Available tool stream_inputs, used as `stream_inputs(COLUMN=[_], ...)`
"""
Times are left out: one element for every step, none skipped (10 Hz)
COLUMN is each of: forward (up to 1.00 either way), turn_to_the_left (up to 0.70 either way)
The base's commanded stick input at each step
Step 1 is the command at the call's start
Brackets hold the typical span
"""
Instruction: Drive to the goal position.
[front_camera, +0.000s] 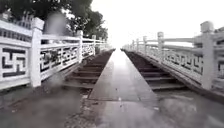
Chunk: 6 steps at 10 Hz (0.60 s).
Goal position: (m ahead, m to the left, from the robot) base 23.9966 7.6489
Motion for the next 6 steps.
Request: stream_inputs(forward=[0.60, 0.60, 0.60, 0.60, 0.60, 0.60], turn_to_the_left=[0.00, 0.00, 0.00, 0.00, 0.00, 0.00])
